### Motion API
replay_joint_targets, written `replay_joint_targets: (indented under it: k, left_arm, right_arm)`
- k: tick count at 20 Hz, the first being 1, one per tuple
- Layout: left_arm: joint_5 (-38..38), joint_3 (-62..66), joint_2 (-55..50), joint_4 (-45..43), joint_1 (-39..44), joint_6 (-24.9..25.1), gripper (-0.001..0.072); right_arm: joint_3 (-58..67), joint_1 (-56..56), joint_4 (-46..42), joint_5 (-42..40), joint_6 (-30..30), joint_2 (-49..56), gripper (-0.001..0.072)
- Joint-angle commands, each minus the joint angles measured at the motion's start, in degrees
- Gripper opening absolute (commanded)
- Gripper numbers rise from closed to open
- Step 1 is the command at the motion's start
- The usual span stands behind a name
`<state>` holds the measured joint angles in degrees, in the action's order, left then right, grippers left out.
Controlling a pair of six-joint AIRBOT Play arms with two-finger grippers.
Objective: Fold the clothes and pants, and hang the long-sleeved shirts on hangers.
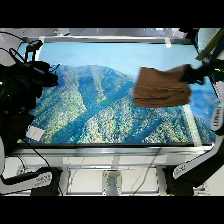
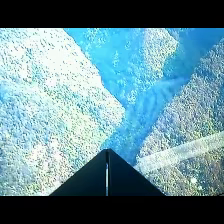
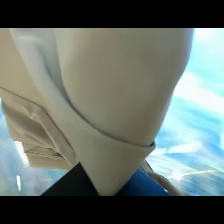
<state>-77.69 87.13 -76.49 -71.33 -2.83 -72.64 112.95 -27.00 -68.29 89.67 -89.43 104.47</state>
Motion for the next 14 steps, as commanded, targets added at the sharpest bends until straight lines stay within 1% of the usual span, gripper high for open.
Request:
replay_joint_targets:
  k: [1,4,12,14]
  left_arm:
    - [2.1,0.0,-0.9,0.0,0.0,0.0,0.0026]
    - [2.2,0.0,-2.4,0.0,0.0,0.0,0.0026]
    - [2.2,-0.1,-4.8,0.0,0.0,0.0,0.0026]
    - [2.2,-0.1,-4.8,0.0,0.0,0.0,0.0026]
  right_arm:
    - [-4.8,-13.4,-6.0,1.2,1.8,-4.5,0.0013]
    - [-13.7,-24.7,-7.9,-2.4,2.1,-10.9,0.0013]
    - [-52.9,-54.2,-8.4,-25.0,2.0,-35.5,0.0013]
    - [-59.6,-58.6,-8.6,-25.8,3.3,-38.7,0.0017]
